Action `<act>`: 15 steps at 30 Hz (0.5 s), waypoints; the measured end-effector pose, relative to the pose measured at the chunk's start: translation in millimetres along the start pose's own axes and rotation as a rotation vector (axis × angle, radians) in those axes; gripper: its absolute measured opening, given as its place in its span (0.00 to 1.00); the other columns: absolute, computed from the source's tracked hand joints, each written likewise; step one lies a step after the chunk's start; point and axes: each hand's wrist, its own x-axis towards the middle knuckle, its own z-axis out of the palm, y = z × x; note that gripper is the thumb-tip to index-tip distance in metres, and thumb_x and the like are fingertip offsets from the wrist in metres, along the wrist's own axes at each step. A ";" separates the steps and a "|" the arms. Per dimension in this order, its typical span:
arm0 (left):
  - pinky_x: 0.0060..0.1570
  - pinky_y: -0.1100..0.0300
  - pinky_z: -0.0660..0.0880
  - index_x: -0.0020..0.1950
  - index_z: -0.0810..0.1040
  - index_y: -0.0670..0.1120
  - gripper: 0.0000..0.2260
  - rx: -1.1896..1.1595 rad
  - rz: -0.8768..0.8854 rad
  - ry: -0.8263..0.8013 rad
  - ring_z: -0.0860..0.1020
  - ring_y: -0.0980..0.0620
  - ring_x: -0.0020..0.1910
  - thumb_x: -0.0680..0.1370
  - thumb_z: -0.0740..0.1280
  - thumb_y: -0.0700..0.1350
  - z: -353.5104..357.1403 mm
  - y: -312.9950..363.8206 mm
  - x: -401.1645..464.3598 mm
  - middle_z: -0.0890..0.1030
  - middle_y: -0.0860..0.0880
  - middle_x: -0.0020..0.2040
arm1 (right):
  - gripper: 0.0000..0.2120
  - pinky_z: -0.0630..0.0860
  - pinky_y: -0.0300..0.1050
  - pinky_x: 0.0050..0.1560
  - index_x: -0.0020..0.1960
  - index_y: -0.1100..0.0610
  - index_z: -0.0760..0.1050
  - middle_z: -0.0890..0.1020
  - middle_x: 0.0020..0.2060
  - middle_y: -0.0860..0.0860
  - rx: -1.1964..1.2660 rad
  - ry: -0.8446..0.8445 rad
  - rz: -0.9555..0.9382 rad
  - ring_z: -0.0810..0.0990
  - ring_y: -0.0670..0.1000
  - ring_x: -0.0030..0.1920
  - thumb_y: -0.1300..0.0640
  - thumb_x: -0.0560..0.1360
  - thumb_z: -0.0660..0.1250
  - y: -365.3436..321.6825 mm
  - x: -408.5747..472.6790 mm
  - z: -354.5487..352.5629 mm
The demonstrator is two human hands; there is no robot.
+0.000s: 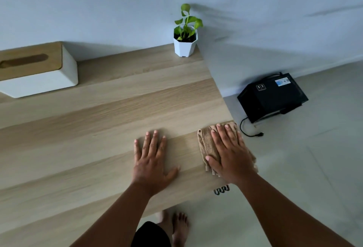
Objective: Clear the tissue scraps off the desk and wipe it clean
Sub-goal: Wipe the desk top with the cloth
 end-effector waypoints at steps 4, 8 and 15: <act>0.79 0.32 0.47 0.84 0.57 0.46 0.47 -0.054 0.007 -0.049 0.44 0.42 0.84 0.73 0.61 0.73 -5.0 -3.9 0.8 0.50 0.42 0.85 | 0.43 0.50 0.64 0.81 0.84 0.56 0.51 0.49 0.84 0.55 0.010 -0.051 -0.005 0.43 0.58 0.84 0.30 0.79 0.52 -2.6 0.9 -6.1; 0.80 0.36 0.39 0.85 0.52 0.50 0.47 -0.076 0.000 -0.170 0.36 0.45 0.83 0.73 0.60 0.72 -20.3 -6.9 4.5 0.44 0.45 0.85 | 0.44 0.42 0.59 0.82 0.84 0.51 0.51 0.46 0.84 0.51 0.096 -0.142 -0.009 0.40 0.55 0.83 0.27 0.76 0.52 -0.5 5.0 -25.6; 0.75 0.45 0.65 0.79 0.65 0.47 0.37 -0.209 0.017 -0.086 0.65 0.44 0.75 0.75 0.62 0.66 -41.0 8.6 14.4 0.69 0.47 0.75 | 0.25 0.68 0.56 0.71 0.72 0.55 0.76 0.75 0.72 0.54 0.372 -0.001 0.193 0.72 0.57 0.72 0.46 0.78 0.67 15.4 -10.6 -62.2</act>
